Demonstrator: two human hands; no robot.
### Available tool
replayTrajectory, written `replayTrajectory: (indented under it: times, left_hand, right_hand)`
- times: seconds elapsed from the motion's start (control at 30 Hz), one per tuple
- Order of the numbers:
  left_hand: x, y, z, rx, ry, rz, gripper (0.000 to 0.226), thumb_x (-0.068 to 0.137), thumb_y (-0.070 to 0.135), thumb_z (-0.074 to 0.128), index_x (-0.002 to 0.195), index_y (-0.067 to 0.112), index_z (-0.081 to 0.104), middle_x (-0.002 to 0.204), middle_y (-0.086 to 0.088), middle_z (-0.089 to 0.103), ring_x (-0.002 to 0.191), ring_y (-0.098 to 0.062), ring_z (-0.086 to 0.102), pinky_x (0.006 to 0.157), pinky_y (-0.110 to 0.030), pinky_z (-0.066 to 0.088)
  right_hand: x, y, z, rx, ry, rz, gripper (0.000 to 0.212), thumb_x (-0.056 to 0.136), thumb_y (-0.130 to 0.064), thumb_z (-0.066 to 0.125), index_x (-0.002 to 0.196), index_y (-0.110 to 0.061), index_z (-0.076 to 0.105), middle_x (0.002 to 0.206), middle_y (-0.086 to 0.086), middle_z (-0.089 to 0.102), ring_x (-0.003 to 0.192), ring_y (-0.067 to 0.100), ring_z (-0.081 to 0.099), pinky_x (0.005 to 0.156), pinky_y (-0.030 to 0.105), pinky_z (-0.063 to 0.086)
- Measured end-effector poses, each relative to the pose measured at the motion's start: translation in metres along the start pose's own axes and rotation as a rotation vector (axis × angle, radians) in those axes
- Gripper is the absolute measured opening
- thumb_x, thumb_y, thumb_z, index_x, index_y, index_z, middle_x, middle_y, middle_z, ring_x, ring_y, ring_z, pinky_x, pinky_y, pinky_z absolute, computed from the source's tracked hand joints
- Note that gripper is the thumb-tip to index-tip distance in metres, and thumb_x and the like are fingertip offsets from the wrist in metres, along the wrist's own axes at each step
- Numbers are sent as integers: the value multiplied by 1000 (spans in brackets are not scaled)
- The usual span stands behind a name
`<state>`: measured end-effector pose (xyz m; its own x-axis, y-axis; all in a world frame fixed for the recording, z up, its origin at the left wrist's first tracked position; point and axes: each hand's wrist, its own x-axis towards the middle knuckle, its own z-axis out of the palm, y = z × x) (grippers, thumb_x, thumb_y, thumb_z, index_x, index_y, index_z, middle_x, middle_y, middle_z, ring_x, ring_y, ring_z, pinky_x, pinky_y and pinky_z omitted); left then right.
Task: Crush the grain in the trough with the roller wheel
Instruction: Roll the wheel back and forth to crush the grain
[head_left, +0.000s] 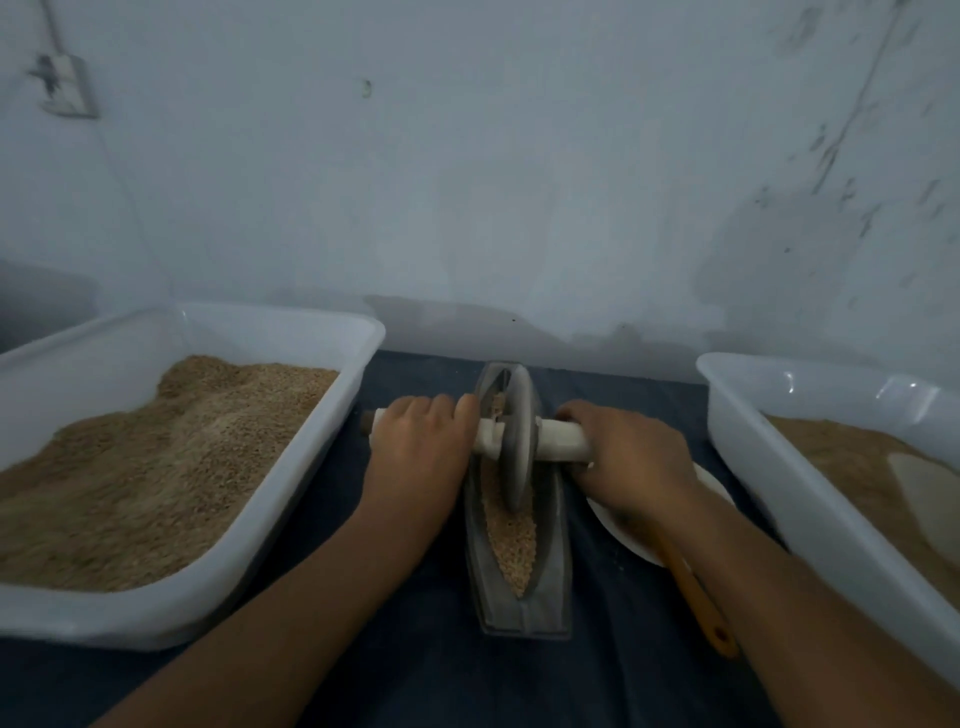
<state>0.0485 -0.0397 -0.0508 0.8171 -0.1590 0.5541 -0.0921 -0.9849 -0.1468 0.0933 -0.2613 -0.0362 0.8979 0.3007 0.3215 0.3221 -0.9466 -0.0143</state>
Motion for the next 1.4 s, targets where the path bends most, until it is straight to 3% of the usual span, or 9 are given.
replayTrajectory:
  times: [0.13,0.27,0.47,0.67,0.83,0.93,1.17,1.4]
  left_hand:
    - [-27,0,-9,-42,6,2,41,86,22,67,124,19,54,103,-1,64,92,-21,61,87,-34,46]
    - [-49,1,-22,-44,-23,-6,50,86,21,66,134,17,51,112,-3,62,99,-23,60,93,-36,46]
    - [-52,5,-27,-13,-12,47,49,87,23,63,130,18,41,117,-3,55,104,-22,53,99,-36,40]
    - [-29,6,-14,-10,-5,19,22,89,20,58,107,22,45,101,0,58,90,-20,54,88,-34,40]
    - [-6,0,2,-33,26,-11,15,87,20,62,98,22,51,90,2,61,81,-18,59,77,-31,41]
    - [14,-1,11,3,0,-6,14,90,20,59,97,23,47,92,3,60,83,-17,59,73,-30,35]
    - [48,-10,23,80,-35,-24,17,92,20,60,106,21,50,97,3,63,83,-20,65,62,-33,34]
    - [41,-6,21,71,5,-21,15,92,18,57,103,21,47,95,3,61,83,-19,61,67,-31,34]
  right_hand:
    - [-29,-8,-7,-32,96,-77,48,82,-47,67,127,-44,51,112,-12,65,98,17,63,70,33,40]
    - [-43,-19,-18,-101,117,-106,50,84,-48,66,131,-41,50,116,-12,63,102,18,61,76,36,40]
    - [-59,-14,-17,-42,83,-71,58,85,-44,66,139,-43,44,119,-12,63,104,16,62,79,35,43]
    - [-42,-5,-7,-26,26,-38,52,85,-44,66,134,-45,45,114,-12,66,97,15,64,66,30,38]
    - [0,-1,-3,-41,-68,17,39,84,-51,64,122,-49,53,106,-13,68,88,16,61,60,31,34]
    - [20,5,3,-26,-108,54,34,81,-51,66,114,-50,56,100,-15,66,80,13,54,59,30,33]
    - [59,11,6,-35,-184,26,42,76,-47,71,116,-50,57,102,-15,65,86,15,58,59,30,37]
    - [52,9,4,-29,-163,53,40,77,-44,69,116,-49,58,102,-13,66,80,15,53,54,27,30]
